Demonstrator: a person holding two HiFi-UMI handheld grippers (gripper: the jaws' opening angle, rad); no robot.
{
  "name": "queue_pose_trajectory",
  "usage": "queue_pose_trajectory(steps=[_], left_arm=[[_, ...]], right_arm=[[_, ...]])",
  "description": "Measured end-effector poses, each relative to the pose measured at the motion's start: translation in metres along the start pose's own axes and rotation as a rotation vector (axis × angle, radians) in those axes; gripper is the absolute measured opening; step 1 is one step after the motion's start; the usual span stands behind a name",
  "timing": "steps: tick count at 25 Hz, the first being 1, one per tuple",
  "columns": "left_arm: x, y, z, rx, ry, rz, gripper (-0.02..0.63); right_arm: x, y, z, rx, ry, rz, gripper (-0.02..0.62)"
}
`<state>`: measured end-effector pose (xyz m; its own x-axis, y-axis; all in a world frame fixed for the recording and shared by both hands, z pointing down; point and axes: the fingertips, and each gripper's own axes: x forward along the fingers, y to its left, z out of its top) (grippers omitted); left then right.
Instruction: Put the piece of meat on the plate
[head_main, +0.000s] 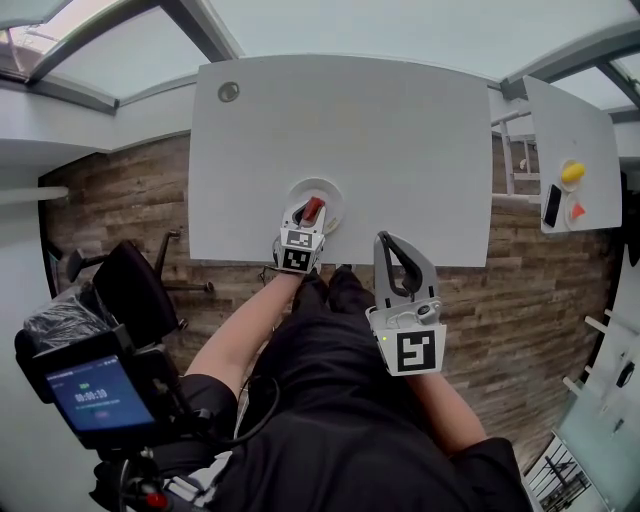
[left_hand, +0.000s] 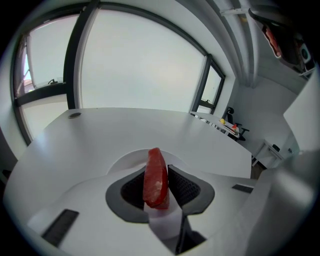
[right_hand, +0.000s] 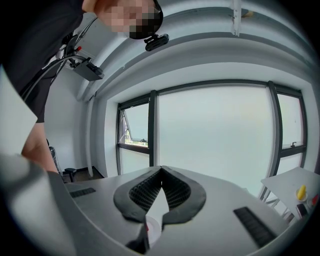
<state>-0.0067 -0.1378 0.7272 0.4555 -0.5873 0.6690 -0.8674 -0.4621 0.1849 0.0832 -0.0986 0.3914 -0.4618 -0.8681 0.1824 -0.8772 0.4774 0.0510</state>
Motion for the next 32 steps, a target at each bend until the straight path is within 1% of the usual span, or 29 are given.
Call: queue_pose_trajectory(steps=[3, 5, 8, 12, 13, 16, 22, 24, 27, 29, 32], left_arm=[[0.000, 0.001, 0.001, 0.007, 0.000, 0.006, 0.098], [0.001, 0.003, -0.001, 0.005, 0.005, 0.013, 0.129], [0.002, 0.004, -0.003, -0.001, 0.008, 0.007, 0.138], [0.003, 0.002, -0.002, 0.030, 0.007, 0.008, 0.185], [0.003, 0.002, -0.001, 0.031, 0.002, 0.012, 0.189], [0.003, 0.004, 0.000, 0.032, -0.001, 0.022, 0.225], [0.003, 0.005, 0.001, 0.108, 0.001, 0.047, 0.251], [0.003, 0.006, -0.001, 0.131, 0.011, 0.052, 0.262], [0.004, 0.004, -0.001, 0.190, 0.021, 0.052, 0.270], [0.005, 0.003, -0.001, 0.194, 0.023, 0.048, 0.270], [0.007, 0.005, -0.003, 0.170, 0.028, 0.044, 0.270]], right_arm=[[-0.001, -0.003, -0.001, 0.002, -0.001, -0.009, 0.005], [-0.002, -0.002, -0.002, 0.006, 0.002, -0.011, 0.005], [-0.001, -0.001, -0.002, 0.009, -0.001, -0.009, 0.005], [0.000, 0.002, -0.004, 0.006, 0.005, 0.005, 0.005], [0.001, 0.002, -0.003, 0.006, 0.002, 0.007, 0.005], [0.000, 0.003, -0.005, 0.012, 0.007, 0.005, 0.005], [-0.002, 0.007, -0.004, 0.003, 0.011, 0.012, 0.005], [-0.003, 0.005, -0.004, 0.003, 0.014, 0.001, 0.005], [-0.004, 0.000, -0.008, 0.005, 0.035, -0.023, 0.005], [-0.005, -0.004, -0.010, 0.008, 0.036, -0.033, 0.005], [-0.004, -0.004, -0.009, 0.007, 0.027, -0.027, 0.005]])
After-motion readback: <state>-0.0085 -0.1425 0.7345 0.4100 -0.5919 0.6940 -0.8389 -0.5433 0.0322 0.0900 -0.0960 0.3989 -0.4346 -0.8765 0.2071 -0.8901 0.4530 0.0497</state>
